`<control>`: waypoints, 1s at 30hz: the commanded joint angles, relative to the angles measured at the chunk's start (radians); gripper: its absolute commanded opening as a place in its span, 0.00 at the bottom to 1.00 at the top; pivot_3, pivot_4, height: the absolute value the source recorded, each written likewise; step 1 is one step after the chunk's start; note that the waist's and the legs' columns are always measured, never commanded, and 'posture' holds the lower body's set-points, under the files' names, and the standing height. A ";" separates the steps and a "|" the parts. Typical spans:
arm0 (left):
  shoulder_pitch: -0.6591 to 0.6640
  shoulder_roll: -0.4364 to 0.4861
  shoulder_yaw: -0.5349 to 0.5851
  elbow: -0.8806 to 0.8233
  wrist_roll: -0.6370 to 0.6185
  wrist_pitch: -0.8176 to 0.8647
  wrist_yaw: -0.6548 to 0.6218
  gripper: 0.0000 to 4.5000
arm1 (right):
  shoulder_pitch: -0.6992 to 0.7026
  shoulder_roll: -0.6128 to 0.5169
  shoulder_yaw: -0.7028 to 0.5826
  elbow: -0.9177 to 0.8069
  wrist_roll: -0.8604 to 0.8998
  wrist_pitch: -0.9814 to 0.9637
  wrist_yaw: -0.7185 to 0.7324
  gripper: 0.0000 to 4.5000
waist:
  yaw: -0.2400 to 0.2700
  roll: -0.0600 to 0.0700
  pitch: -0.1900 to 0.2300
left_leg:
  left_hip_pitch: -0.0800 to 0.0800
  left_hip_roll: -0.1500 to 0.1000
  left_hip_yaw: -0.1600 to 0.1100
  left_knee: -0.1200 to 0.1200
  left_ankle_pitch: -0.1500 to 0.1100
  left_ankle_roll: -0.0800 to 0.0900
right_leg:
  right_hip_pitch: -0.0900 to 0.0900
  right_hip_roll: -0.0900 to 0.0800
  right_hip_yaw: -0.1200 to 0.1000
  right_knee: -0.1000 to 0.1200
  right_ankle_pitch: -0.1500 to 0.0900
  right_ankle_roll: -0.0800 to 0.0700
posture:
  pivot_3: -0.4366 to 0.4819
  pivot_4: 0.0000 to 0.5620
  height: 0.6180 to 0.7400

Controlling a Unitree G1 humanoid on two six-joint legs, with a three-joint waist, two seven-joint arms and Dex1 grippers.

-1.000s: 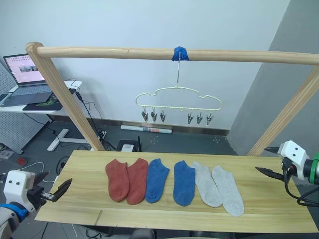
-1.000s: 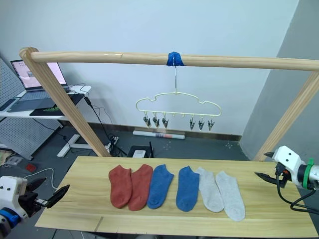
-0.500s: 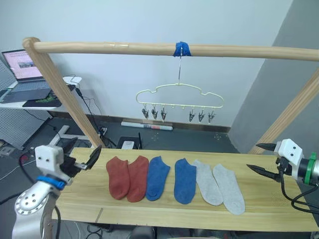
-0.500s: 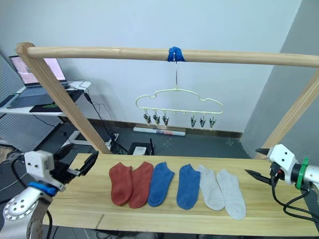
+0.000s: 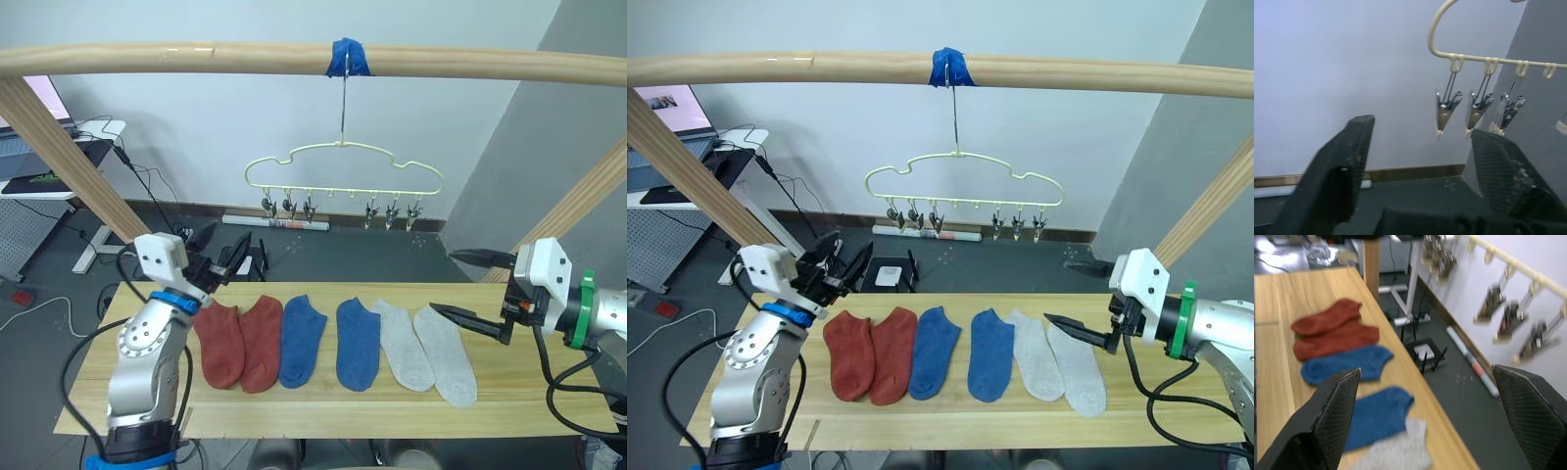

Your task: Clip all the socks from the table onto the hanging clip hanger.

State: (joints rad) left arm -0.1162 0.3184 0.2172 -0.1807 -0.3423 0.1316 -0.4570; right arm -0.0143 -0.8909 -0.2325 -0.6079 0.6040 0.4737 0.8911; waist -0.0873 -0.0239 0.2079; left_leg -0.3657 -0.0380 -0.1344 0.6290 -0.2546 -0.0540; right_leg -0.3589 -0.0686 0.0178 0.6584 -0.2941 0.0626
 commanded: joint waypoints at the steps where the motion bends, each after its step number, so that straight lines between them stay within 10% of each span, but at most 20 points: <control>1: -0.021 -0.008 -0.003 -0.003 0.009 -0.035 0.017 0.68 | -0.021 0.004 -0.001 -0.054 0.035 0.032 -0.019 1.00 | -0.001 -0.001 0.007 | -0.001 0.000 0.000 0.000 0.000 0.000 | -0.001 0.000 0.000 0.000 0.000 0.000 | 0.17 0.43 1.00; 30: -0.229 -0.089 -0.053 0.147 0.064 -0.124 0.098 0.68 | -0.202 0.030 0.074 -0.114 0.136 0.169 -0.102 1.00 | -0.018 -0.006 0.043 | -0.018 -0.001 0.000 0.005 0.000 0.000 | -0.017 0.000 0.000 0.004 0.002 0.001 | 0.15 0.47 1.00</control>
State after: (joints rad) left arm -0.3314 0.2315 0.1630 -0.0246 -0.2833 0.0314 -0.3643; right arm -0.2048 -0.8591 -0.1503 -0.6931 0.7271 0.6449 0.7954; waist -0.1051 -0.0297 0.2512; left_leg -0.3832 -0.0386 -0.1346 0.6338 -0.2545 -0.0536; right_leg -0.3760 -0.0689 0.0175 0.6619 -0.2926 0.0639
